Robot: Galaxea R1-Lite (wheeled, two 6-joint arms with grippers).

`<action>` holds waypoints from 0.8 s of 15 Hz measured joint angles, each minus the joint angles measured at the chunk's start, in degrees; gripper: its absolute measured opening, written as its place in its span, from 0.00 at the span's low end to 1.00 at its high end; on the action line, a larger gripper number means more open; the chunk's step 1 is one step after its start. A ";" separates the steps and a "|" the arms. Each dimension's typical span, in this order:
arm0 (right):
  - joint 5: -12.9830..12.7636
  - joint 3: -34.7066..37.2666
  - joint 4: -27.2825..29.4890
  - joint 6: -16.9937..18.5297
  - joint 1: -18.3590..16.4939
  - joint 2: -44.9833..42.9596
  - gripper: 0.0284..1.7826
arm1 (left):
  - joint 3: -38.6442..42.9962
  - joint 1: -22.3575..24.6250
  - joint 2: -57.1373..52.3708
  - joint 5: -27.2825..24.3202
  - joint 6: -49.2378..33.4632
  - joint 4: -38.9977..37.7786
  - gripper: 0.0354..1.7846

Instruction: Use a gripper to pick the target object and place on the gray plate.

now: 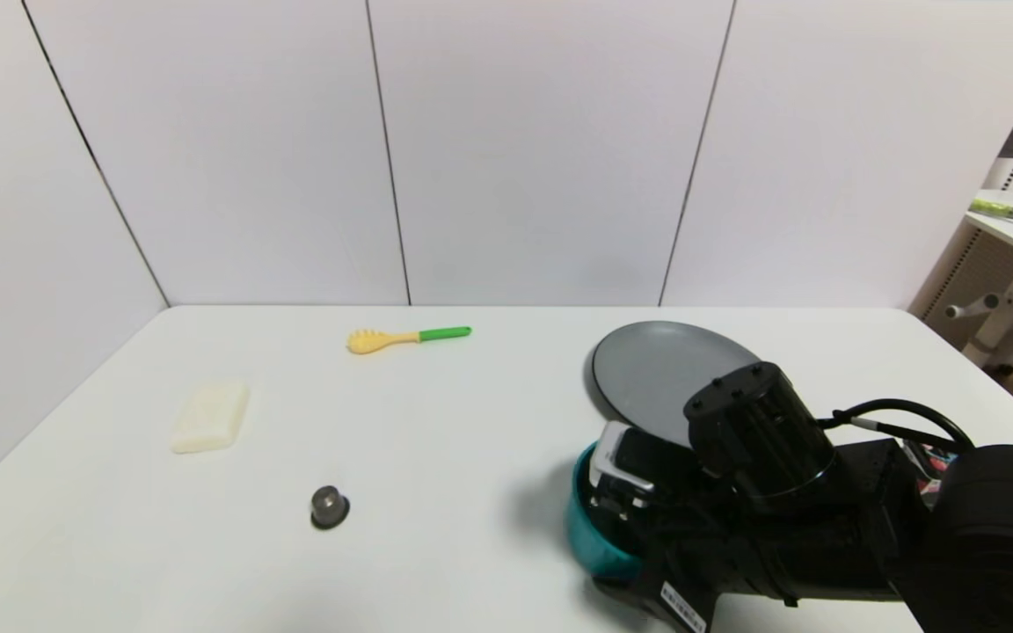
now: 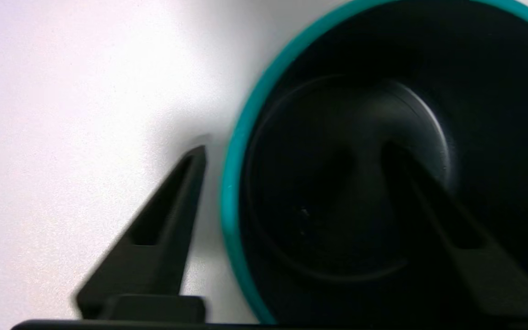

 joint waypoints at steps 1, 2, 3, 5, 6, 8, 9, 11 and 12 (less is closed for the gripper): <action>0.00 0.02 0.11 -0.04 0.02 -0.01 0.56 | 0.00 0.00 0.00 0.00 0.00 0.02 0.94; -0.05 -0.13 0.15 0.00 0.05 -0.04 0.50 | 0.00 0.00 0.00 0.02 -0.01 0.02 0.94; -0.41 -0.39 0.09 0.00 0.02 -0.06 0.45 | 0.00 0.00 0.00 0.00 0.00 0.00 0.94; -2.51 -1.77 -0.51 0.11 -0.04 -0.44 0.04 | 0.00 0.00 0.00 0.00 -0.01 0.02 0.94; -3.30 -2.93 -0.63 0.09 -0.30 -0.87 0.05 | 0.00 0.00 0.00 0.00 -0.01 0.02 0.94; -3.80 -5.90 -0.62 -0.06 -1.99 -2.12 0.06 | 0.00 0.00 0.00 0.02 -0.01 0.00 0.94; -3.75 -7.57 -0.11 -0.09 -3.17 -2.71 0.06 | 0.00 -0.02 0.00 0.00 -0.01 0.00 0.94; -3.61 -12.11 0.39 -0.09 -5.85 -3.45 0.06 | 0.00 0.00 0.00 0.00 0.00 0.00 0.94; -3.63 -14.34 0.59 -0.33 -7.34 -3.39 0.06 | 0.00 0.00 0.00 0.00 -0.01 0.00 0.94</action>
